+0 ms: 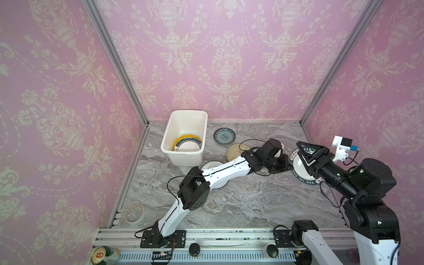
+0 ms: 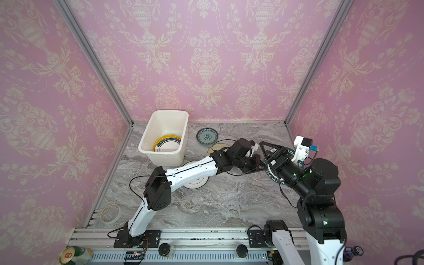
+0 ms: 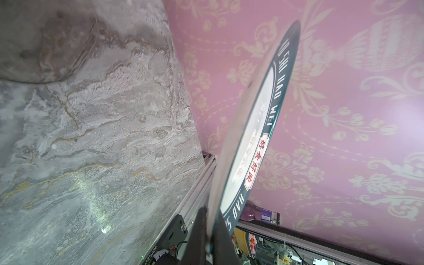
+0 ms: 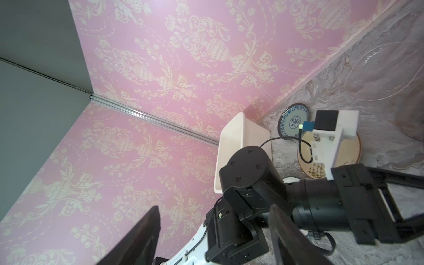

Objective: Place the plates into the plastic bin on the countertop
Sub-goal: Pick up the plate from the middle-right of the table.

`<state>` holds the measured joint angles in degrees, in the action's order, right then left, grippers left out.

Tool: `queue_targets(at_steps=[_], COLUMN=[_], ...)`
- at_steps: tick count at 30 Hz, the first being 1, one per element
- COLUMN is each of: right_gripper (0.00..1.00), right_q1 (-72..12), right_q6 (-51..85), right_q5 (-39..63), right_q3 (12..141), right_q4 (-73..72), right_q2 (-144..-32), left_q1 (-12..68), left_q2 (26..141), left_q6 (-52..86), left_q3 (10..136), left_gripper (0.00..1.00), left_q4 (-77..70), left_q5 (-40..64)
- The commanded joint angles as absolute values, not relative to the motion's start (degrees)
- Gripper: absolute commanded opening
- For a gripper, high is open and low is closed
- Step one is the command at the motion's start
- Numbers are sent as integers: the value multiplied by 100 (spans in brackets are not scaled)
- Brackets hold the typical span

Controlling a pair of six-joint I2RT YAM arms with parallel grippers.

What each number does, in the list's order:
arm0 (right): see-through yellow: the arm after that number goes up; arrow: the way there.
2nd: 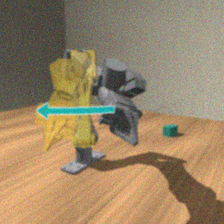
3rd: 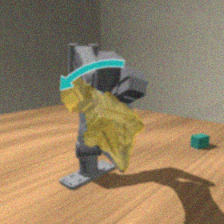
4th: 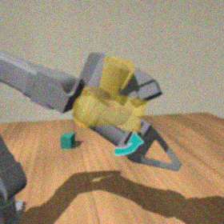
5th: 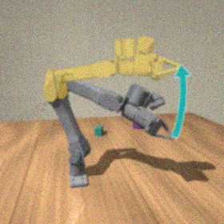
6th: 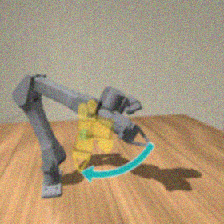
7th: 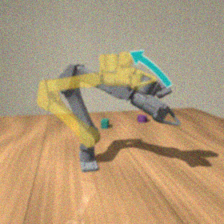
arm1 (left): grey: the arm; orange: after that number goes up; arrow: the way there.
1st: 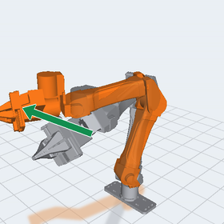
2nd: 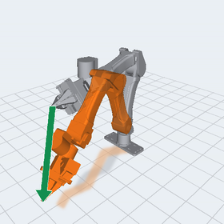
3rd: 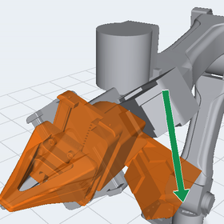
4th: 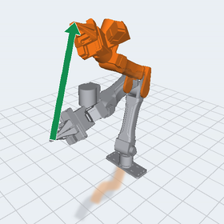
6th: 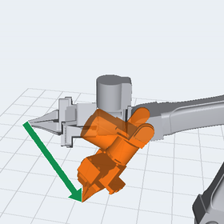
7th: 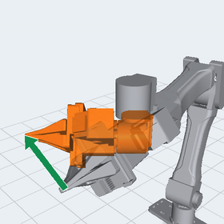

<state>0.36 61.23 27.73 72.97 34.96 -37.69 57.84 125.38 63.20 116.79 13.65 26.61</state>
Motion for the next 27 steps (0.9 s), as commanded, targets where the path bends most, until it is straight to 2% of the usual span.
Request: queue_targets(at_steps=[1, 12, 19, 27], right_gripper=[75, 75, 76, 77], right_q1=[70, 66, 69, 57], right_q6=[6032, 5325, 4829, 4068], right_q5=[3099, 3242, 3498, 4244], right_q3=[7682, 7681, 7334, 7248], right_q4=[3277, 3973, 4103, 4175], right_q2=[-3906, -3999, -4144, -4571], left_q1=[5328, 3794, 3156, 2874], left_q2=[11911, 10459, 9367, 8269], left_q6=[5637, 3904, 3675, 3745], left_q3=[11936, 11888, 10990, 9828], left_gripper=[0, 0, 0, 0], left_q4=[1899, 3857, 4321, 4791], left_q5=[2502, 2668, 3638, 4735])
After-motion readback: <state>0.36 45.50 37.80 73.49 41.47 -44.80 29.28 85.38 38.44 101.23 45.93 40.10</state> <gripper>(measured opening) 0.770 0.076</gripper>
